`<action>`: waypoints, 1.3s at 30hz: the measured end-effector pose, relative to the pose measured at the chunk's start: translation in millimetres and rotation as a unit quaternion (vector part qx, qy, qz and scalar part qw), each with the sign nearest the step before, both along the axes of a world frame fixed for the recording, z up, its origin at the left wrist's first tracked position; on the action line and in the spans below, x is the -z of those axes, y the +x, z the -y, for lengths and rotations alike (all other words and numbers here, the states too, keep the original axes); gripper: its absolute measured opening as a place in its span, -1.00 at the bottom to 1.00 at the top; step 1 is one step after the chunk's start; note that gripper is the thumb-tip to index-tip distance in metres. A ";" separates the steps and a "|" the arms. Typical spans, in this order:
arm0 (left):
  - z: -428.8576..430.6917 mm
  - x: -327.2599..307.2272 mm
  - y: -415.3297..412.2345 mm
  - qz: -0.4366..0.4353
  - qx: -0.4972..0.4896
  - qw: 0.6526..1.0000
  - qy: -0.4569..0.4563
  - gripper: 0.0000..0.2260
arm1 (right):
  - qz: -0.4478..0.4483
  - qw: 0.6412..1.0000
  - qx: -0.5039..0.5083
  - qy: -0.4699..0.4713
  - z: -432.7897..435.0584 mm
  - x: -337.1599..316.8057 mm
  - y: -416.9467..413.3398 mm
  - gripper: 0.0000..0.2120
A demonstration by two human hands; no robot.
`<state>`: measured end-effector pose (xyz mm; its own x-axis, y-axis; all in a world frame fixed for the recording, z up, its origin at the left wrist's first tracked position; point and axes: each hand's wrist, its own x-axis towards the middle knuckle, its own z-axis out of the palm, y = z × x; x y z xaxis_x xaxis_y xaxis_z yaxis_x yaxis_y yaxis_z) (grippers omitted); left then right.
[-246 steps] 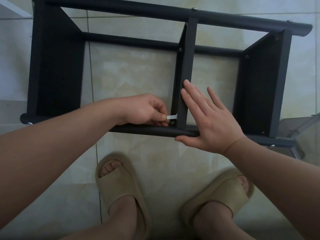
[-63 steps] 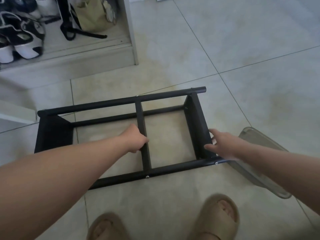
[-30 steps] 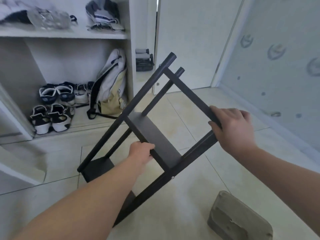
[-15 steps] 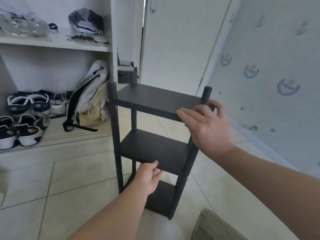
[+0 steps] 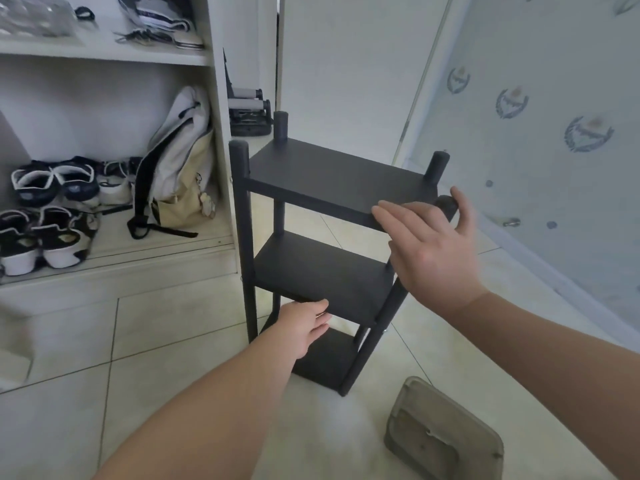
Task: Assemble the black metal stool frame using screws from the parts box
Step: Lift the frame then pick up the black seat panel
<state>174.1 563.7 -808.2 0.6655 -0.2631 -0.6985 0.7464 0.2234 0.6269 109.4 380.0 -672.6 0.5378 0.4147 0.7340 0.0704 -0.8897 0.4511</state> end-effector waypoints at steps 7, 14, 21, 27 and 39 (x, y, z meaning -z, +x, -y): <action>-27.5 -37.8 -27.3 0.124 0.175 0.955 0.203 -0.71 | -0.122 0.989 0.064 0.053 -24.6 -9.8 -29.2 -0.41; -92.4 -56.7 -65.8 0.426 0.316 0.693 0.488 -0.52 | -0.220 0.964 0.091 0.121 -73.1 -0.9 -82.0 -0.32; -166.4 -36.6 -108.1 0.441 0.325 0.598 0.585 -0.38 | -0.388 0.900 0.123 0.155 -123.6 56.3 -106.8 -0.31; -190.3 32.4 -114.2 0.390 0.355 0.601 0.600 -0.32 | -0.481 0.852 0.113 0.172 -151.0 131.5 -89.8 -0.32; -196.9 91.4 -112.6 0.182 0.438 0.654 0.590 -0.33 | -0.673 0.729 0.102 0.066 -165.6 195.6 -48.8 -0.32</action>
